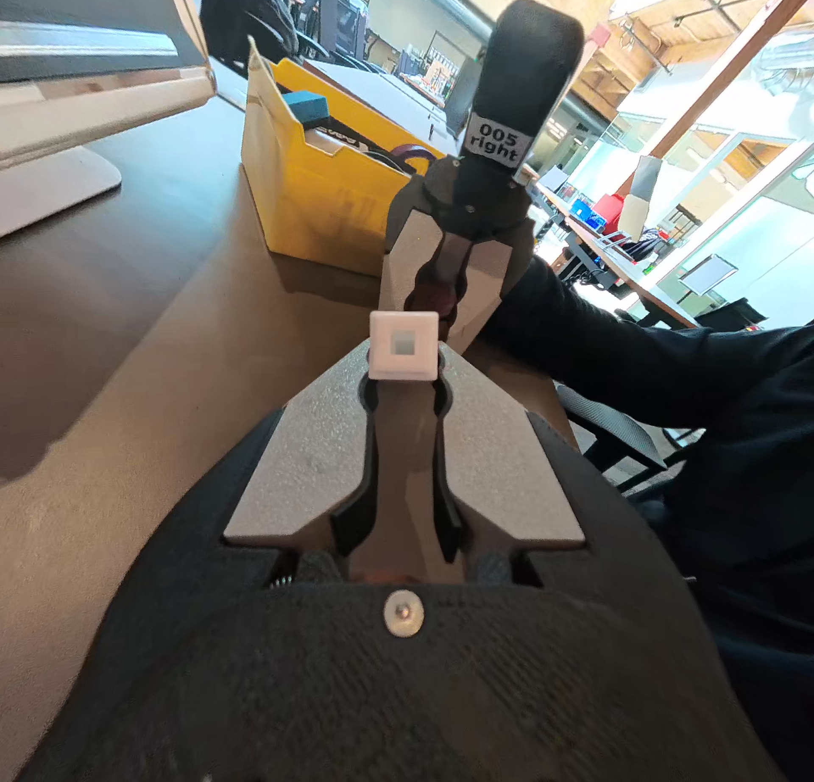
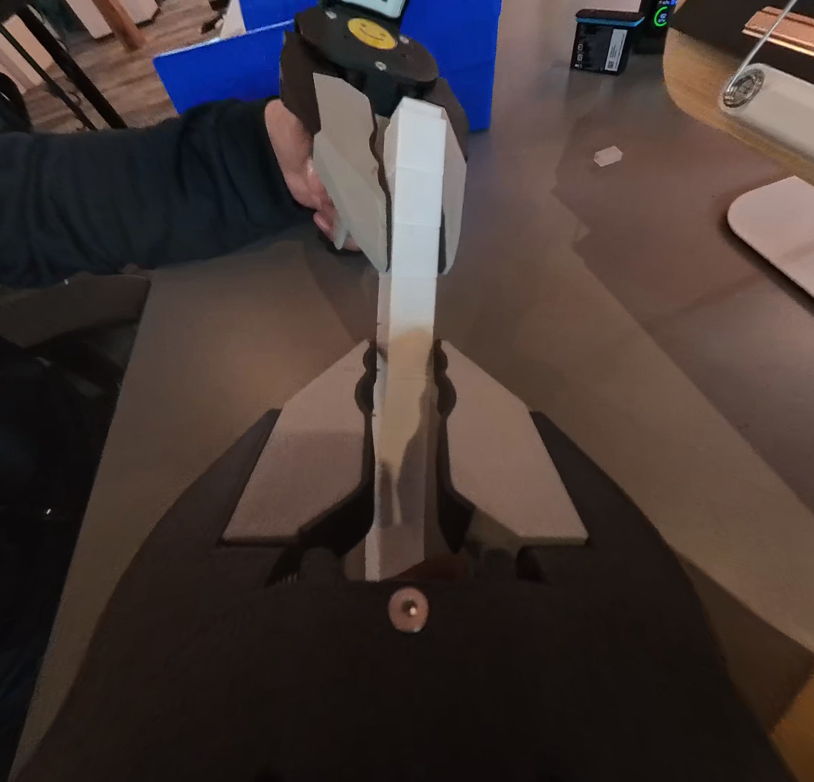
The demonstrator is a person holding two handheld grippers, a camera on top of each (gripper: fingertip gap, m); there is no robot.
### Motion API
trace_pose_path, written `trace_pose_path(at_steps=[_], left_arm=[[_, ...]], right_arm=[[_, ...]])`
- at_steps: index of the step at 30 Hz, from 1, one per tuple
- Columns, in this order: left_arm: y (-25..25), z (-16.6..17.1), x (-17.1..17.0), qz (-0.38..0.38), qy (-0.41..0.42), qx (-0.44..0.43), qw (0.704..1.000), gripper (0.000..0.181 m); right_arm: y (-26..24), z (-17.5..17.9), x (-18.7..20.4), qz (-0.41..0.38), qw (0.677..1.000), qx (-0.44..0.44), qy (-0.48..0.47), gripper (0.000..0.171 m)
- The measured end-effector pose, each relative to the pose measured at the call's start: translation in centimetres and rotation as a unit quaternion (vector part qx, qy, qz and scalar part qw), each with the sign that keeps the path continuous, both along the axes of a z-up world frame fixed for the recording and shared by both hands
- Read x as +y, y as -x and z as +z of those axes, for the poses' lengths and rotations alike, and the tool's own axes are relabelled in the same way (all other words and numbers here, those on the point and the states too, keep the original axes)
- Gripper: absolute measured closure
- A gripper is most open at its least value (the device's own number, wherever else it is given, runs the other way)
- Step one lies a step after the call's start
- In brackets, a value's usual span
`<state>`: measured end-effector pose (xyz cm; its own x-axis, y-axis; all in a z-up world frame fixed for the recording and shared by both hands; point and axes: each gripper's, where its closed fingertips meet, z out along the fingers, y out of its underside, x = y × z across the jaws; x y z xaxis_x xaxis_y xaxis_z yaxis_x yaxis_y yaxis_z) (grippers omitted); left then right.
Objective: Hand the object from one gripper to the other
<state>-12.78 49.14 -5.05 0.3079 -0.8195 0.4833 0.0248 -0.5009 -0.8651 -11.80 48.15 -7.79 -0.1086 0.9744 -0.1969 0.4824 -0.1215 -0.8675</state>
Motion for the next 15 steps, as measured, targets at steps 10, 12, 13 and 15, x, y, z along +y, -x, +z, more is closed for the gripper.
trace_pose_path(at_steps=[10, 12, 13, 15], left_arm=[[2.2, 0.6, 1.7, 0.06, -0.031, -0.002, 0.998, 0.161], [2.6, 0.7, 1.7, 0.06, -0.032, -0.008, 0.998, 0.161], [2.8, 0.9, 1.8, 0.062, -0.036, -0.01, 0.997, 0.161], [3.0, 1.6, 1.5, 0.058, -0.043, -0.023, 0.997, 0.162]], right_arm=[[-2.5, -0.3, 1.9, -0.051, 0.998, -0.028, -0.035, 0.134], [-2.7, -1.4, 2.2, -0.057, 0.996, -0.046, -0.044, 0.13], [-2.7, -1.9, 2.2, -0.059, 0.995, -0.058, -0.048, 0.129], [-2.8, -2.9, 2.7, -0.072, 0.992, -0.082, -0.07, 0.124]])
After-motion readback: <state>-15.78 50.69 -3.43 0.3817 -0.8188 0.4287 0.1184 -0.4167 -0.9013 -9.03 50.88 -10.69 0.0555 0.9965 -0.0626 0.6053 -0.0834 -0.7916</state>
